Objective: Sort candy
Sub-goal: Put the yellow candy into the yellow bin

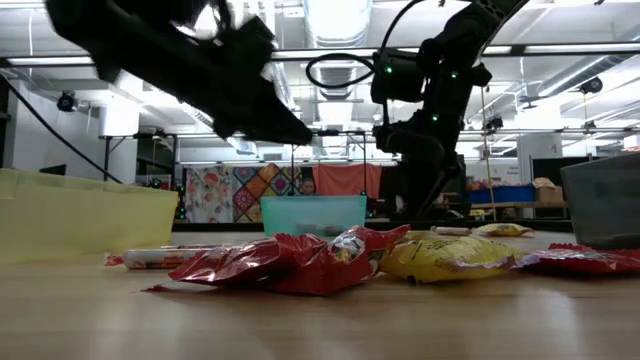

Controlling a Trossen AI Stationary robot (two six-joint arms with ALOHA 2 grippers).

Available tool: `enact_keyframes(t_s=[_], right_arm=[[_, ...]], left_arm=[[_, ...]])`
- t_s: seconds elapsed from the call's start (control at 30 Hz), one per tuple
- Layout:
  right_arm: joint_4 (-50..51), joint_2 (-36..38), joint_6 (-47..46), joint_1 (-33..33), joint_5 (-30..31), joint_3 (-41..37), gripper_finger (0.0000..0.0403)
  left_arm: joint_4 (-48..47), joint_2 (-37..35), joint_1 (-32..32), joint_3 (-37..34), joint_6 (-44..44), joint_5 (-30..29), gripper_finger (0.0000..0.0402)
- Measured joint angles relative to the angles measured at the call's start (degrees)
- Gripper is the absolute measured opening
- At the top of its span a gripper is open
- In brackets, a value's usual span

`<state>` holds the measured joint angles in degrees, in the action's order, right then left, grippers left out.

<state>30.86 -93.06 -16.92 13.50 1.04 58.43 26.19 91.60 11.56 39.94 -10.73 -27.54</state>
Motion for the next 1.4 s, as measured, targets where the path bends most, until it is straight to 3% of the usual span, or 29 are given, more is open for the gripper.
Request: enact_keyframes(t_s=[0.27, 0.47, 0.8, 1.4], right_arm=[[1.45, 0.12, 1.12, 0.04, -0.03, -0.22, 0.0123], [5.82, 1.98, 1.04, 0.04, 0.0, -0.37, 0.0123], [6.61, 7.01, 1.07, 0.04, -0.01, -1.14, 0.0123], [5.7, 10.56, 0.29, 0.1, -0.03, -5.73, 0.0123]], left_arm=[[3.35, 11.08, -4.61, 5.59, 1.26, 1.08, 0.0003], [3.42, 18.06, -4.93, 10.15, 2.74, 1.45, 0.0001], [4.37, 26.9, -6.05, 18.0, 4.59, 7.58, 0.0], [5.08, 29.17, -6.99, 19.35, 5.75, 7.64, 0.0]])
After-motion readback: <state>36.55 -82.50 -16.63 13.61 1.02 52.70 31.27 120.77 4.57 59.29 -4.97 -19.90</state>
